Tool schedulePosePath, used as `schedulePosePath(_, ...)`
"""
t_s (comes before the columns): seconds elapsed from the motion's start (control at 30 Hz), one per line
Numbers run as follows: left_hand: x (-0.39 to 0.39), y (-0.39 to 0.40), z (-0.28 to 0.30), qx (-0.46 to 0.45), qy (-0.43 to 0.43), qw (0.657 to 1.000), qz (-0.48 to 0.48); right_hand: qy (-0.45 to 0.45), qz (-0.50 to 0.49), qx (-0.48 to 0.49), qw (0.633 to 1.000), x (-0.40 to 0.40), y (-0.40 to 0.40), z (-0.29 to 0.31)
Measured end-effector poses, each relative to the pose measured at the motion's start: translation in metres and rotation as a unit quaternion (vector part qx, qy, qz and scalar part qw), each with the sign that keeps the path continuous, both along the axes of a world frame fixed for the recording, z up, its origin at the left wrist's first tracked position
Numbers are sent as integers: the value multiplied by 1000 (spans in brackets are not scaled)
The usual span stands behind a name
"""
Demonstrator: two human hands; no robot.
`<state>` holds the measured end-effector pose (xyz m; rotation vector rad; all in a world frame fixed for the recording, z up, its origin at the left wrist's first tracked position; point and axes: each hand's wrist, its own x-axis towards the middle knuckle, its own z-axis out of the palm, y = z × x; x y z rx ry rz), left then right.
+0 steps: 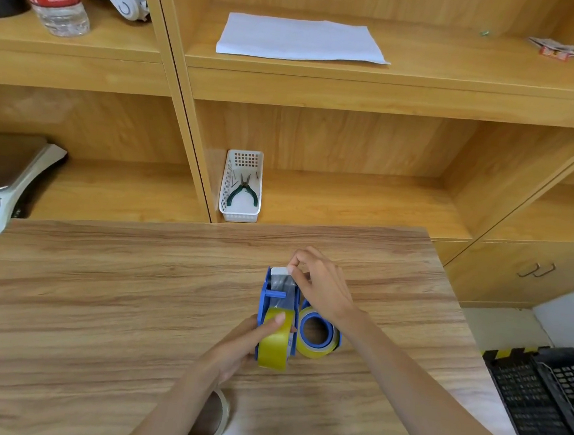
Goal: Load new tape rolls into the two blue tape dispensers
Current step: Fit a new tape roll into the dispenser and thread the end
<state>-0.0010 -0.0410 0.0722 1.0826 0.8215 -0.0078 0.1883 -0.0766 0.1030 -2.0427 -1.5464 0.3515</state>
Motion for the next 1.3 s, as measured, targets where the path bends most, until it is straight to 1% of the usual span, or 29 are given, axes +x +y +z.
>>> schedulePosePath(0.1,10,0,5,-2,15,1000,23,-11,-2,-4,1000,1,0,1)
schedulePosePath(0.2,13,2,5,-1,4,1000,26,-15,-16,-8,1000,4,0,1)
schedulePosePath(0.4,7,1,-1,-5,2,1000,-13,-24,-41,-23,999,9,4,4)
schedulePosePath(0.57,4,3,-1,-6,-10,1000,-20,-30,-48,-30,998,6,4,4)
schedulePosePath(0.7,2,4,3,17,-17,998,-62,-11,-68,-31,997,6,7,3)
schedulePosePath(0.77,2,5,3,28,-16,997,-66,-17,-74,-29,997,5,8,5)
schedulePosePath(0.87,8,3,13,52,-8,997,-53,-31,-72,-7,997,3,11,9)
schedulePosePath(1.0,19,2,22,61,25,998,5,-34,-64,21,997,2,13,12)
schedulePosePath(1.17,16,2,19,56,8,998,-9,-20,-77,15,997,8,15,9)
schedulePosePath(1.3,13,-1,17,45,-12,999,-17,12,-85,3,996,13,16,6)
